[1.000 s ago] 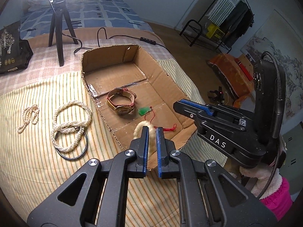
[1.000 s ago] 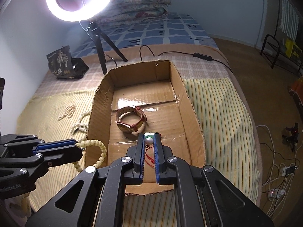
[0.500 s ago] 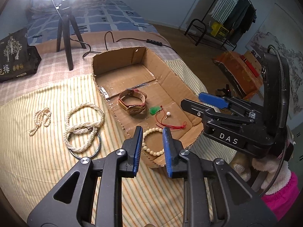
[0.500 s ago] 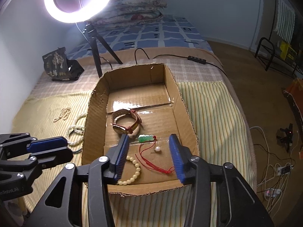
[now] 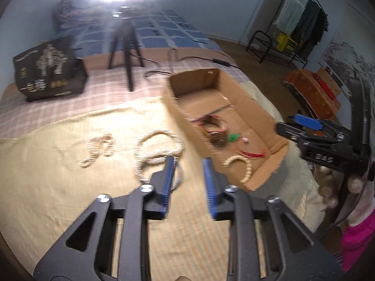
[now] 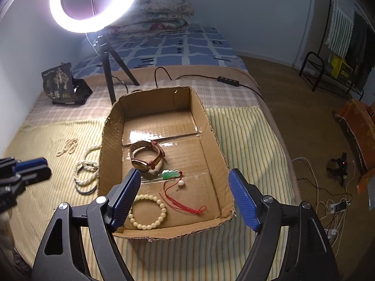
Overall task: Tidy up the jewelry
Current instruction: 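Move both tools back over the pearl necklaces on the bed, then grasp the pearl necklace bundle with the right tool while the left tool grasps the small pearl strand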
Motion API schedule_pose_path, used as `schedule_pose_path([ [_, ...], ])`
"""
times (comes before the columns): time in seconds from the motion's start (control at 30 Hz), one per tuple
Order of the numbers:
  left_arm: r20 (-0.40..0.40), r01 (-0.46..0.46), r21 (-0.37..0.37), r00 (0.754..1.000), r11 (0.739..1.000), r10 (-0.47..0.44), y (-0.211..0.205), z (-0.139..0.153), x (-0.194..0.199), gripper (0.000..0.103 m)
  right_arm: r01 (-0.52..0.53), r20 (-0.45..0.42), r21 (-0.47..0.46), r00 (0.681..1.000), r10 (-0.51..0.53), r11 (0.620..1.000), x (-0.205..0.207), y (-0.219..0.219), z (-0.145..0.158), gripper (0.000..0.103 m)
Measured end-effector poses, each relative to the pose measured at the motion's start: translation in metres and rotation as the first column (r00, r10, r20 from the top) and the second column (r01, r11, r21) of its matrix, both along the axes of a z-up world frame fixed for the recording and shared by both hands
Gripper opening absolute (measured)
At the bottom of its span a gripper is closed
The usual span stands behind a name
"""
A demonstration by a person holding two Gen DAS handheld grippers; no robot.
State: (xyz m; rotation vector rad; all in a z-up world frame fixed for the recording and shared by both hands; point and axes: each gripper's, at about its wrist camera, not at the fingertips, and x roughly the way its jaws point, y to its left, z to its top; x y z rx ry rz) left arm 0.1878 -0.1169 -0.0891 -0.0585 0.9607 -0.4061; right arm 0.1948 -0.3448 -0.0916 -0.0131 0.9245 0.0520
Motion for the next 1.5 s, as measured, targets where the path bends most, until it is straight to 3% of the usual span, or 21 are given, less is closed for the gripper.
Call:
schedule_pose_path([
  [0.07,0.015,-0.022,0.012,1.0,1.0,0.022,0.014,0.001,0.001,0.045,0.004,0.003,-0.007,1.0,-0.004,1.0,-0.001,0.004,0.002,0.077],
  [0.23,0.002,-0.084,0.039,0.996,0.996,0.084,0.049,-0.003,0.011,0.045,-0.023,0.03,-0.017,0.999,0.023,1.0,-0.006,0.019,0.008,0.077],
  [0.47,-0.027,-0.156,0.044,0.987,0.987,0.157,0.09,-0.011,0.024,0.045,-0.172,0.099,-0.01,0.98,0.172,0.985,-0.021,0.06,0.014,0.077],
  [0.63,-0.043,-0.207,0.037,0.977,0.978,0.209,0.113,-0.018,0.032,0.045,-0.312,0.045,-0.004,0.949,0.311,0.95,-0.026,0.097,0.007,0.077],
  [0.83,-0.058,-0.189,0.036,0.98,0.981,0.191,0.123,-0.022,0.041,0.045,-0.396,-0.03,0.06,0.917,0.398,0.916,-0.024,0.126,-0.01,0.077],
  [1.17,-0.125,-0.153,-0.02,0.981,0.988,0.15,0.134,-0.04,0.066,0.045,-0.398,-0.105,0.16,0.903,0.416,0.903,0.009,0.163,-0.031,0.057],
  [1.27,-0.156,-0.147,-0.04,0.978,0.988,0.139,0.139,-0.05,0.076,0.037,-0.41,-0.127,0.143,0.895,0.427,0.901,0.022,0.176,-0.037,0.053],
  [1.43,-0.185,-0.127,-0.033,0.976,0.991,0.119,0.14,-0.064,0.087,0.037,-0.426,-0.194,0.094,0.879,0.436,0.9,0.042,0.196,-0.052,0.04],
  [1.5,-0.187,-0.112,-0.021,0.977,0.993,0.106,0.137,-0.069,0.092,0.037,-0.434,-0.216,0.068,0.873,0.438,0.898,0.05,0.203,-0.059,0.039],
])
